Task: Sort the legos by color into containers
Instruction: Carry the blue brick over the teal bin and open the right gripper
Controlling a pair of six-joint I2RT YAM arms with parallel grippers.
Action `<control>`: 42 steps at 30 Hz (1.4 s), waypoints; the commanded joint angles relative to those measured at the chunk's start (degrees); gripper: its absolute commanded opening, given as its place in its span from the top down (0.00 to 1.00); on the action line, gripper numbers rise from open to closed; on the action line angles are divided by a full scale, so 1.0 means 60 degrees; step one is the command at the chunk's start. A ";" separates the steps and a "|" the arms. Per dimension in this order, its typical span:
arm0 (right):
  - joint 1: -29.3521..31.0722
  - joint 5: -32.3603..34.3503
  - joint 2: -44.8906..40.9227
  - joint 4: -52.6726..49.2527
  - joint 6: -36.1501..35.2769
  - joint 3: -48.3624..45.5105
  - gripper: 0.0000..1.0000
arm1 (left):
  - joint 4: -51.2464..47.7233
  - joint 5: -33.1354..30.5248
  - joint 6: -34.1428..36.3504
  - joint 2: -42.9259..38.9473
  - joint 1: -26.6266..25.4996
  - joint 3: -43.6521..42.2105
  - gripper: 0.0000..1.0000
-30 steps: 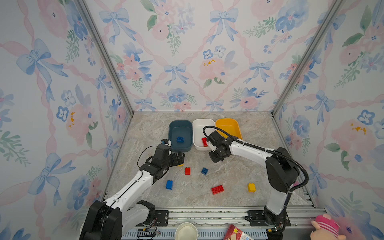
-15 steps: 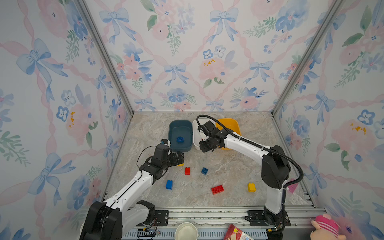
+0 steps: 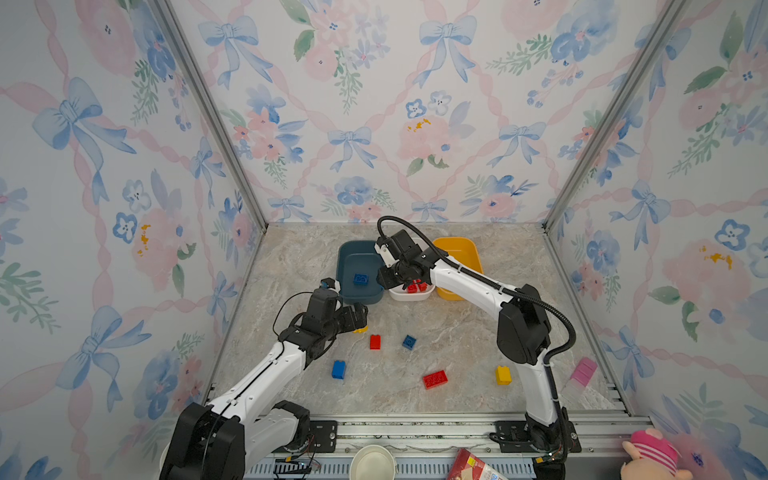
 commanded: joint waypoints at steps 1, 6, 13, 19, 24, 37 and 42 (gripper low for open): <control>0.0092 -0.0225 0.0573 0.0076 0.0278 0.0669 0.72 | -0.0016 0.0106 0.0159 -0.0004 0.0086 -0.0064 0.02; 0.0099 -0.0292 0.1373 -0.0146 0.0301 0.1665 0.72 | -0.0014 0.0144 0.0219 0.0031 0.0127 -0.0035 0.02; 0.0099 -0.0303 0.2146 -0.0632 0.0257 0.2646 0.71 | -0.0012 0.0192 0.0282 0.0109 0.0222 0.0002 0.02; 0.0098 -0.0280 0.2167 -0.0709 0.0177 0.2722 0.57 | -0.0012 0.0251 0.0349 0.0143 0.0265 0.0002 0.02; 0.0093 -0.0240 0.2111 -0.0746 0.0165 0.2784 0.50 | -0.0019 0.0304 0.0381 0.0169 0.0294 0.0010 0.02; 0.0092 -0.0211 0.1744 -0.0814 0.0110 0.2679 0.43 | -0.0247 0.0431 0.0494 0.0540 0.0303 0.0211 0.02; 0.0098 -0.0169 0.1187 -0.0662 0.0096 0.2058 0.36 | -0.0756 0.0330 0.0659 0.0851 0.0304 0.0629 0.02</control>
